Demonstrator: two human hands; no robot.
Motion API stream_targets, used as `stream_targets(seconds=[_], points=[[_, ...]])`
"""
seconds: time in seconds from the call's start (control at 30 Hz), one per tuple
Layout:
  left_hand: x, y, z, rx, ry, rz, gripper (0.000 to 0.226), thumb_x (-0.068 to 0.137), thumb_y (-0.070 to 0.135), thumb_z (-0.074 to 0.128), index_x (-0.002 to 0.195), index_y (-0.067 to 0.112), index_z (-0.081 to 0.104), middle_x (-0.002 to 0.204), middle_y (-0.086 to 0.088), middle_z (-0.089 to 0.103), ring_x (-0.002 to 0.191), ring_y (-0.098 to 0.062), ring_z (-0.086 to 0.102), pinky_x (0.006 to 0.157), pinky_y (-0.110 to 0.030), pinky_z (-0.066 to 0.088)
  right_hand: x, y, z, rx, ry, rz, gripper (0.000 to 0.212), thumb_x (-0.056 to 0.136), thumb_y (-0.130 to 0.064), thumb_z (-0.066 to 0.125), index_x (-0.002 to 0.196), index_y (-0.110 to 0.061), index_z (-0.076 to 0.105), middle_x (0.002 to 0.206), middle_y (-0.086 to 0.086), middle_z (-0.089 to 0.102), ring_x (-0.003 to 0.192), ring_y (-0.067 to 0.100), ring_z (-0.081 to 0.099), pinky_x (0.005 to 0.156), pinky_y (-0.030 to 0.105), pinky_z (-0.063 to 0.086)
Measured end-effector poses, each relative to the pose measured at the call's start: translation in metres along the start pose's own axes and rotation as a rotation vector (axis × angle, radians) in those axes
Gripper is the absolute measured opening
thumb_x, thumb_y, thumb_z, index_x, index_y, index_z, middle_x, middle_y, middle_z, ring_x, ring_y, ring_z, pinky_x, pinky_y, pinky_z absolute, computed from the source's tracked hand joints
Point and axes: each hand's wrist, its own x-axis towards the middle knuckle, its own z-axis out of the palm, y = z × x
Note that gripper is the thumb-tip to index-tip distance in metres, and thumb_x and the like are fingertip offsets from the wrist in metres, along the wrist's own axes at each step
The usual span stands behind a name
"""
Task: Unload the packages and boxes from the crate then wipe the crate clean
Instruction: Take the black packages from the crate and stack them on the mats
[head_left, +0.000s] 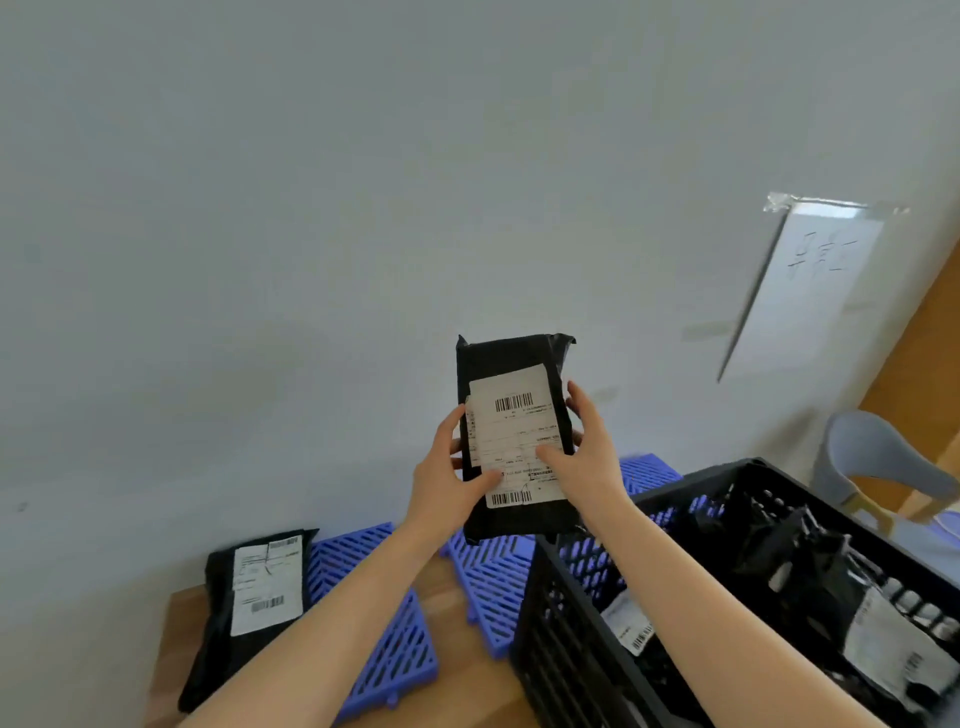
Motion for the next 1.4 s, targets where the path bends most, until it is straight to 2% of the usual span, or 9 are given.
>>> stream_targets(seconds=[0.1,0.23,0.47,0.57,0.67,0.87,1.0,1.2,1.4], points=[[0.009,-0.024,-0.053,0.018,0.063,-0.041,0.082,0.083,0.015,0.075,0.147,0.037,0.029,0.129,0.003,0.056,0.111,-0.012,0.057,0.077,-0.019,0.056,0.007,-0.01,0.062,0.056,-0.004,0.067,0.058,0.086,-0.012,0.068,0.137,-0.027,0.043,0.129,-0.007,0.046,0.114,0.009,0.049,0.069,0.023,0.056],[0.005,-0.065,-0.121,0.062,0.125,-0.085,0.081,0.085,0.014,0.074,0.147,0.038,0.028,0.127,0.007,0.054,0.114,-0.009,0.053,0.092,-0.03,0.055,0.008,-0.015,0.141,0.087,-0.166,0.126,0.037,0.088,-0.018,0.066,0.123,-0.022,0.055,0.11,-0.004,0.065,0.1,0.017,0.064,0.079,0.04,0.059],[-0.028,-0.145,-0.208,0.154,0.245,-0.252,0.076,0.087,0.014,0.072,0.146,0.039,0.03,0.123,0.018,0.051,0.113,-0.002,0.052,0.081,-0.014,0.051,-0.017,0.003,0.269,0.18,-0.551,0.257,0.053,0.093,-0.014,0.059,0.141,-0.028,0.043,0.117,-0.007,0.063,0.098,0.012,0.064,0.079,0.032,0.058],[-0.044,-0.178,-0.226,0.197,0.268,-0.33,0.075,0.085,0.016,0.073,0.144,0.042,0.033,0.129,0.02,0.053,0.119,-0.003,0.053,0.091,-0.024,0.054,-0.029,0.02,0.303,0.128,-0.656,0.241,0.062,0.092,-0.009,0.059,0.145,-0.03,0.034,0.124,-0.009,0.058,0.1,0.006,0.058,0.071,0.017,0.053],[-0.057,-0.204,-0.234,0.242,0.268,-0.4,0.073,0.085,0.017,0.073,0.143,0.04,0.035,0.125,0.026,0.05,0.121,-0.002,0.051,0.098,-0.035,0.052,-0.036,0.038,0.326,0.081,-0.719,0.213,0.069,0.092,-0.009,0.06,0.148,-0.031,0.026,0.133,-0.008,0.054,0.1,0.002,0.053,0.068,0.012,0.049],[-0.074,-0.244,-0.232,0.293,0.255,-0.517,0.066,0.088,0.022,0.07,0.144,0.034,0.037,0.135,0.015,0.051,0.123,-0.008,0.051,0.095,-0.038,0.054,-0.044,0.069,0.353,0.057,-0.812,0.248,0.084,0.093,-0.008,0.058,0.151,-0.035,0.004,0.121,-0.012,0.044,0.084,-0.005,0.051,0.057,0.009,0.048],[-0.078,-0.262,-0.225,0.342,0.234,-0.576,0.061,0.091,0.023,0.067,0.145,0.029,0.039,0.138,0.01,0.052,0.12,-0.006,0.051,0.097,-0.032,0.053,-0.05,0.089,0.364,0.048,-0.84,0.26,0.081,0.094,-0.003,0.055,0.152,-0.033,0.008,0.141,-0.002,0.046,0.096,-0.001,0.049,0.063,0.004,0.047],[-0.083,-0.278,-0.217,0.394,0.204,-0.626,0.06,0.094,0.021,0.062,0.148,0.026,0.036,0.141,0.007,0.051,0.123,-0.009,0.05,0.1,-0.031,0.05,-0.057,0.111,0.376,0.04,-0.875,0.297,0.079,0.094,-0.004,0.055,0.152,-0.029,0.009,0.143,0.001,0.046,0.092,-0.002,0.05,0.066,0.002,0.046],[-0.082,-0.287,-0.224,0.429,0.193,-0.64,0.06,0.095,0.023,0.06,0.149,0.028,0.033,0.143,0.006,0.049,0.125,-0.009,0.049,0.1,-0.032,0.05,-0.057,0.118,0.389,0.063,-0.896,0.319,0.078,0.094,-0.004,0.054,0.153,-0.028,0.008,0.144,0.001,0.044,0.106,0.003,0.048,0.069,-0.001,0.044]])
